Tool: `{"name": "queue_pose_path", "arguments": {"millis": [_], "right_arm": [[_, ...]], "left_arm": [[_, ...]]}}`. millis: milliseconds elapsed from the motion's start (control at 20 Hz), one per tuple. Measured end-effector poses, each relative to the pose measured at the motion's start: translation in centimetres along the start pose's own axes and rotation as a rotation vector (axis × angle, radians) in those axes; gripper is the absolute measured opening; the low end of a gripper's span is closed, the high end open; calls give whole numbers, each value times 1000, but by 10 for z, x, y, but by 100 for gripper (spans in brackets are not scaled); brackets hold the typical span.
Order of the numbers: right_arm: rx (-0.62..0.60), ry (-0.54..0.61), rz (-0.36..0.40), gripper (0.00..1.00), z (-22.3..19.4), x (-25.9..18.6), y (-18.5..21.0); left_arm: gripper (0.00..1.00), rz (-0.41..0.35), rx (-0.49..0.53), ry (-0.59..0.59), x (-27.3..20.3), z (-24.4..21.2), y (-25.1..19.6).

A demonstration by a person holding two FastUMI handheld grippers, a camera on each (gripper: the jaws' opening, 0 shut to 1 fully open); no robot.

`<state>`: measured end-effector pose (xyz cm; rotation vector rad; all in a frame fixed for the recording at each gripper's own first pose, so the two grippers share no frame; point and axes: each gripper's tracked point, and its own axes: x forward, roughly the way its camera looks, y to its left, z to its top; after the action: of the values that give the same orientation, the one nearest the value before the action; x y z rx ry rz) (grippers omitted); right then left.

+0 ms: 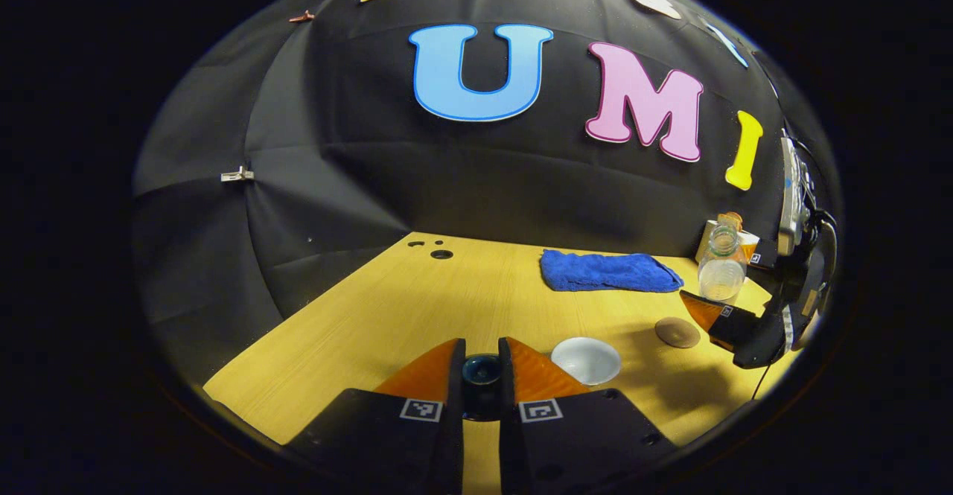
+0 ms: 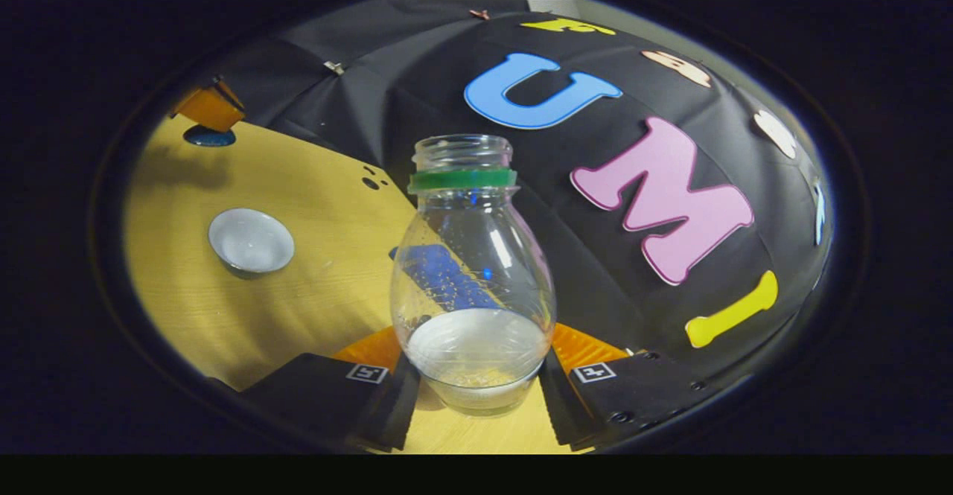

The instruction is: Open the teacup lid with one hand, grasp the water bottle and pour water into the teacup with the other hand; after pouring, place the water bottle on the coaster and then close the teacup lid.

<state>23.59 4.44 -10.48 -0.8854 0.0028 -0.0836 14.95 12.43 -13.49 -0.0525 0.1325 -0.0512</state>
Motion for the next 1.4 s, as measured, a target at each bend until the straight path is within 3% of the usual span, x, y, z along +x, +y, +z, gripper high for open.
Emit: {"name": "queue_pose_path", "arguments": {"millis": [250, 300, 400, 650, 850, 900, 1100, 1400], "right_arm": [[-138, -26, -1, 74, 9, 20, 18], [-167, -34, 1, 70, 11, 23, 21], [-216, -46, 6, 75, 11, 25, 27], [-336, -76, 2, 74, 20, 38, 40], [-387, -88, 17, 70, 17, 39, 52], [-404, -89, 19, 74, 17, 41, 54], [-479, -92, 30, 74, 12, 50, 64], [-631, -131, 15, 74, 16, 56, 66]], "left_arm": [[23, -12, -18, 7, 9, -2, 15], [23, -15, -23, 7, 12, -4, 17], [23, -22, -24, 12, 15, -8, 19], [27, -38, -14, 9, 23, -10, 23], [23, -41, -29, 12, 25, -13, 29], [23, -40, -30, 15, 26, -16, 31], [27, -38, -24, 24, 25, -20, 36], [23, -28, -16, 30, 25, -25, 42]]}}
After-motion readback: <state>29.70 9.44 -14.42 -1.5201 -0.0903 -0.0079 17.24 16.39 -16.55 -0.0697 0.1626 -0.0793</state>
